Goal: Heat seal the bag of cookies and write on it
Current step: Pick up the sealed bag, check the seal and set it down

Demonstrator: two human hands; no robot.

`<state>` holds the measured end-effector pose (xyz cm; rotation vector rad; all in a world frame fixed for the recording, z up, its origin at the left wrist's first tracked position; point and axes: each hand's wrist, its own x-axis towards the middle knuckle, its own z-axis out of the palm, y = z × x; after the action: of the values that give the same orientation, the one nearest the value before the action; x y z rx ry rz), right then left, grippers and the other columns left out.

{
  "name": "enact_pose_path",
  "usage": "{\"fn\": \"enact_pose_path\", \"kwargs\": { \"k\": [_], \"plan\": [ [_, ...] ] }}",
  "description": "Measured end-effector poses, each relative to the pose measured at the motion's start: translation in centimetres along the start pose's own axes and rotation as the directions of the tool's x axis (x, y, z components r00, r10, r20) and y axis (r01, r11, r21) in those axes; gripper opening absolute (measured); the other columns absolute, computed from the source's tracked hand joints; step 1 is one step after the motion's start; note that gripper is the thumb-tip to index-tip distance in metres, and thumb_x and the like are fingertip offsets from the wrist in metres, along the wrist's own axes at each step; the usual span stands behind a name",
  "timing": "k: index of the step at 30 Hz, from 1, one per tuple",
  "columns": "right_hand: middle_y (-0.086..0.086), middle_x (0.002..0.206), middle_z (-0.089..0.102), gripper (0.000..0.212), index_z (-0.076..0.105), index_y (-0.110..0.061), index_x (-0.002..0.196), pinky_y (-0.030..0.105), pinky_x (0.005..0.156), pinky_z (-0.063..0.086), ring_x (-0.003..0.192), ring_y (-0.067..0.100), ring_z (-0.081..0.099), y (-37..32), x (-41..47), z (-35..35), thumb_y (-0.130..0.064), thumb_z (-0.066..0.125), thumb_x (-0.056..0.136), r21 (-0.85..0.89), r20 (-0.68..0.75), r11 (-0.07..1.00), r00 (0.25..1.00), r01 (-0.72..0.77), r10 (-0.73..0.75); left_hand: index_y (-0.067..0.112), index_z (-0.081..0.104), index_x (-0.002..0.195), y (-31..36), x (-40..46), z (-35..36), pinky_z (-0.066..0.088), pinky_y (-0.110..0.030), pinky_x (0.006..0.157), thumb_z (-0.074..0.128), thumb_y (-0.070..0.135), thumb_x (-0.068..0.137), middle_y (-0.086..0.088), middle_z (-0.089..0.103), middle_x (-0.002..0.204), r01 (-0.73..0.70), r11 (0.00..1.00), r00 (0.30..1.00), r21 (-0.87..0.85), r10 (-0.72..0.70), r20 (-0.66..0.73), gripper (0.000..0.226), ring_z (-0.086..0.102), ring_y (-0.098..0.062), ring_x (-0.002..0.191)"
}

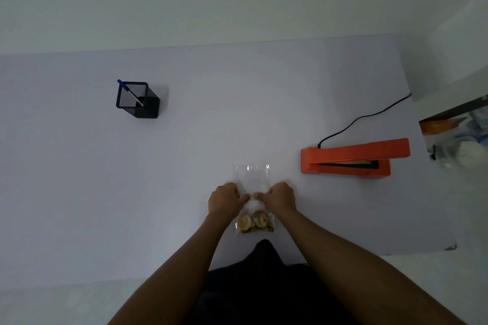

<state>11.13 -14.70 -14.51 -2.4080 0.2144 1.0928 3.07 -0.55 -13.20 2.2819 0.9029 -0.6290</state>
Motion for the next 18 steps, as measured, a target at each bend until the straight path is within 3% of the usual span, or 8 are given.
{"fn": "enact_pose_path", "kwargs": {
  "k": [3,18],
  "plan": [
    [0.001,0.055,0.063,0.049,0.068,-0.006,0.065,0.024,0.049,0.044,0.054,0.015,0.063,0.0,-0.1,0.0,-0.051,0.088,0.065,-0.004,0.006,1.0,1.0,0.004,-0.004,0.026,0.046,0.064,0.1,-0.3,0.0,0.042,-0.028,0.059,0.067,0.056,0.08,0.005,0.061,0.07,0.03,0.999,0.999,-0.022,-0.03,-0.01,0.04,0.06,-0.017,0.068],
    [-0.005,0.045,0.049,0.054,0.049,-0.019,0.047,0.026,0.047,0.038,0.043,0.01,0.047,1.2,-1.0,0.1,-0.054,0.084,0.068,-0.024,-0.032,0.991,0.991,0.131,-0.132,0.023,0.053,0.07,0.4,-0.5,-0.4,0.051,-0.031,0.064,0.067,0.055,0.083,0.002,0.064,0.074,0.042,0.999,0.999,0.004,-0.042,-0.006,0.037,0.064,-0.019,0.071]
  ]
}}
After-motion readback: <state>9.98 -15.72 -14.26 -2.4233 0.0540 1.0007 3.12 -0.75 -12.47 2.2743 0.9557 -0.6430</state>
